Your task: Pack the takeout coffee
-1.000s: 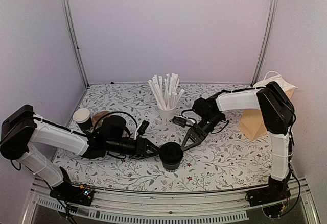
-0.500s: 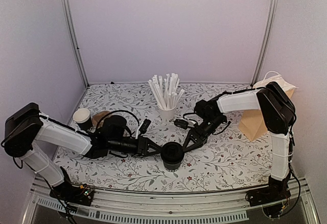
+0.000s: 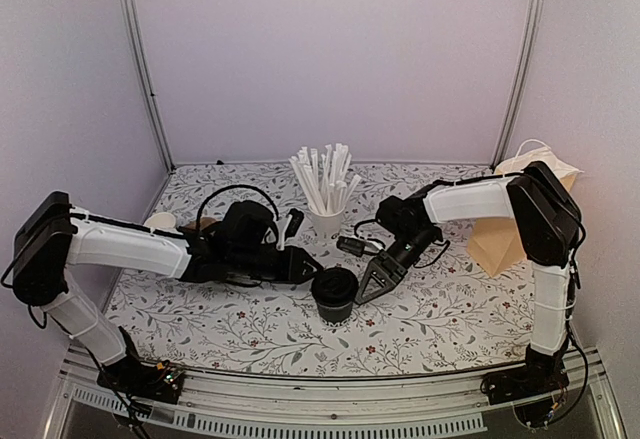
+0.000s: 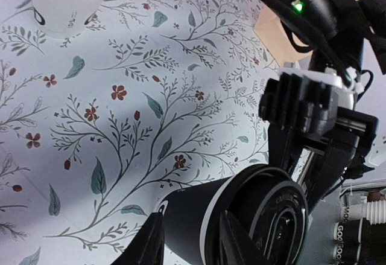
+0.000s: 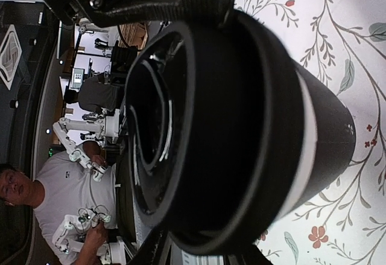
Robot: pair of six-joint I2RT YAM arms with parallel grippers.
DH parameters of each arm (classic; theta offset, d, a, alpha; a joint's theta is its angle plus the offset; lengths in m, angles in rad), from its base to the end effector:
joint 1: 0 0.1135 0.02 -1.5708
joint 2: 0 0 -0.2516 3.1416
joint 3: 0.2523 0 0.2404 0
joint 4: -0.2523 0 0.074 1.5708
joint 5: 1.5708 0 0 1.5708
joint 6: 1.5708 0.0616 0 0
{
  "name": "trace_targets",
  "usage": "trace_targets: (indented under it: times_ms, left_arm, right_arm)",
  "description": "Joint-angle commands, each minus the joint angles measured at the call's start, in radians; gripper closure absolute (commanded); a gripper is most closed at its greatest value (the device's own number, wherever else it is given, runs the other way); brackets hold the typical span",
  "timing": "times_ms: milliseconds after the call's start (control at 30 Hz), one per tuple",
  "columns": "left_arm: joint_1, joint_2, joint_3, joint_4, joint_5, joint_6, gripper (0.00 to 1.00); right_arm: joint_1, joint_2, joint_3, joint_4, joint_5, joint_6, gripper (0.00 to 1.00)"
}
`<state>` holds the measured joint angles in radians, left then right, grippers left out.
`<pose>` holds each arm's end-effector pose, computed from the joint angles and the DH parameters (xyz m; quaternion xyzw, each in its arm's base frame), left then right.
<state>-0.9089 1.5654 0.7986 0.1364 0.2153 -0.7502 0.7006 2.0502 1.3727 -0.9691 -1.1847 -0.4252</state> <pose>0.1963 -0.2734 0.1677 0.1188 0.8797 -0.3969 0.2335 0.2290 0.2678 0.1407 0.4245 -0.7124 -0.5483 0.1077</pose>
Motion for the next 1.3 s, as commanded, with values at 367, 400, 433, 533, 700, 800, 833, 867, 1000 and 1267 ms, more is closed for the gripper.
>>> trace_targets:
  times_ms: [367,400,433,533,700,800,833,867,1000,1267]
  left_arm:
    - [-0.018,-0.037,0.034,-0.079,-0.055,0.065,0.54]
    - [-0.018,-0.038,0.034,-0.074,-0.052,0.067,0.53]
    - [-0.018,-0.042,0.034,-0.065,-0.046,0.072,0.53]
    - [-0.019,-0.053,0.027,-0.010,-0.006,0.088,0.50]
    - [-0.030,-0.076,0.027,0.035,0.034,0.090,0.45]
    - [-0.035,-0.118,0.022,-0.041,-0.030,0.045,0.43]
    - [-0.037,-0.138,0.010,-0.064,-0.054,0.025,0.42]
    - [-0.040,-0.162,-0.004,-0.087,-0.077,0.003,0.42]
    - [-0.049,-0.240,-0.095,-0.120,-0.085,-0.112,0.41]
    - [-0.081,-0.315,-0.259,0.014,0.001,-0.343,0.43]
  right_arm:
    - [0.004,-0.028,-0.018,0.017,0.062,-0.047,0.69]
    - [0.003,-0.028,-0.020,0.015,0.065,-0.047,0.69]
    - [0.003,-0.028,-0.021,0.015,0.070,-0.047,0.69]
    - [0.004,-0.038,-0.032,0.015,0.093,-0.054,0.69]
    - [0.001,-0.046,-0.071,-0.008,0.126,-0.106,0.68]
    - [-0.002,-0.052,-0.095,-0.020,0.116,-0.134,0.68]
    - [-0.005,-0.057,-0.098,-0.025,0.116,-0.139,0.68]
    - [-0.009,-0.065,-0.095,-0.028,0.115,-0.146,0.68]
    - [-0.051,-0.089,-0.052,-0.045,0.115,-0.154,0.68]
    - [-0.085,-0.118,0.065,0.035,0.203,-0.073,0.69]
